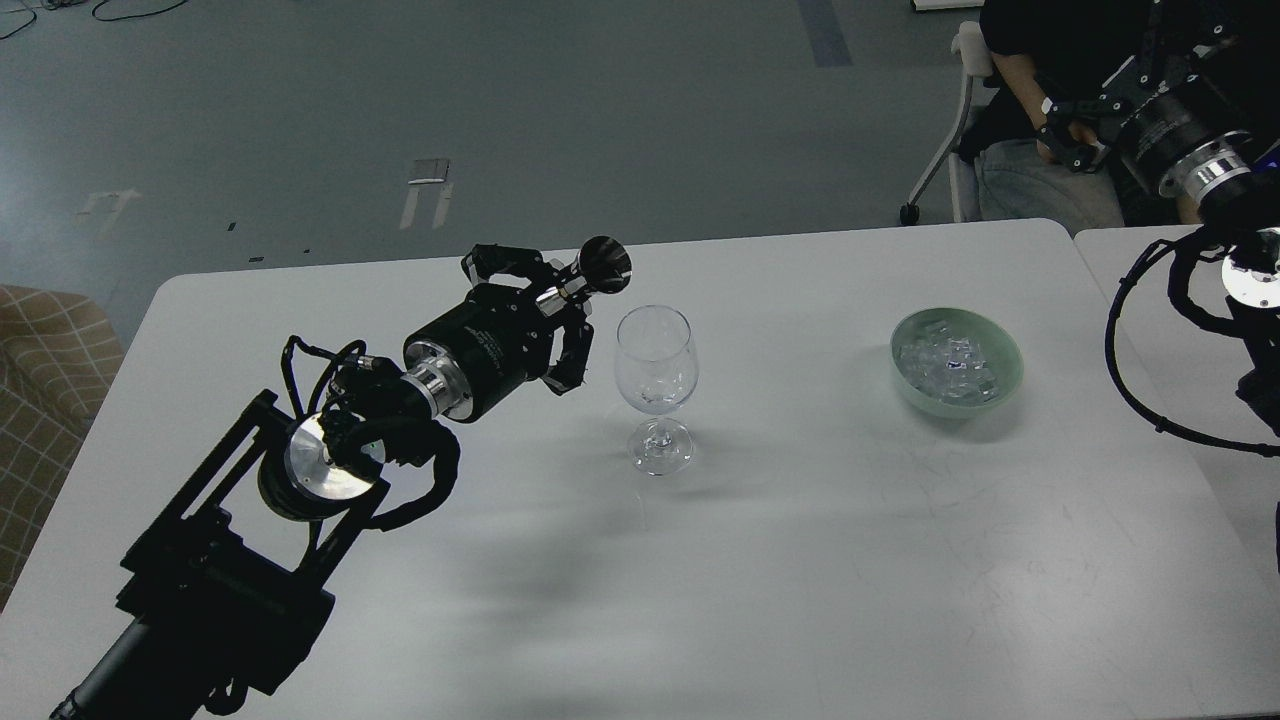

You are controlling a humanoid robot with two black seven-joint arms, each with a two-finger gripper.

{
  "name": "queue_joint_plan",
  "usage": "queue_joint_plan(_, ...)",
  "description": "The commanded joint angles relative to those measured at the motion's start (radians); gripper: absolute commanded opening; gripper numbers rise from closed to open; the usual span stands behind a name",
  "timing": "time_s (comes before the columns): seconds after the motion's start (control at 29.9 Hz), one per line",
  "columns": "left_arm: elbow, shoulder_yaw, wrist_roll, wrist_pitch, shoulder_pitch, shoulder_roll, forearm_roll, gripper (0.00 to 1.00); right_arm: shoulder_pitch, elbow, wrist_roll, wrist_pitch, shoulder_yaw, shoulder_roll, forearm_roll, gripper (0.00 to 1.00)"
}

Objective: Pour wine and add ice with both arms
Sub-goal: 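Position the jigger just above the wine glass rim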

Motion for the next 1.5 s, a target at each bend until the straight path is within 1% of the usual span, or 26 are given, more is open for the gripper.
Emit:
queue_joint_plan(0.0,0.001,-0.001,0.000,0.007,0.000,-0.003,0.021,0.00,0.000,0.001,0.000,0.000,0.000,0.002,0.000,1.00)
queue_joint_plan(0.3,0.001,0.000,-0.002,0.010,-0.003,-0.011,0.024,0.00,0.000,0.000,0.000,0.000,0.000,0.000,0.000,1.00)
queue_joint_plan(0.47,0.001,-0.001,-0.002,0.010,-0.003,-0.014,0.078,0.00,0.000,0.001,0.000,0.000,0.000,-0.002,0.000,1.00)
queue_joint_plan(0.7,0.001,-0.001,-0.008,0.010,-0.005,-0.013,0.090,0.00,0.000,0.000,0.000,0.000,0.001,-0.002,0.000,1.00)
queue_joint_plan(1.47,-0.004,0.002,-0.008,-0.002,-0.009,-0.022,0.193,0.00,0.002,0.000,0.002,0.000,0.001,-0.002,0.000,1.00)
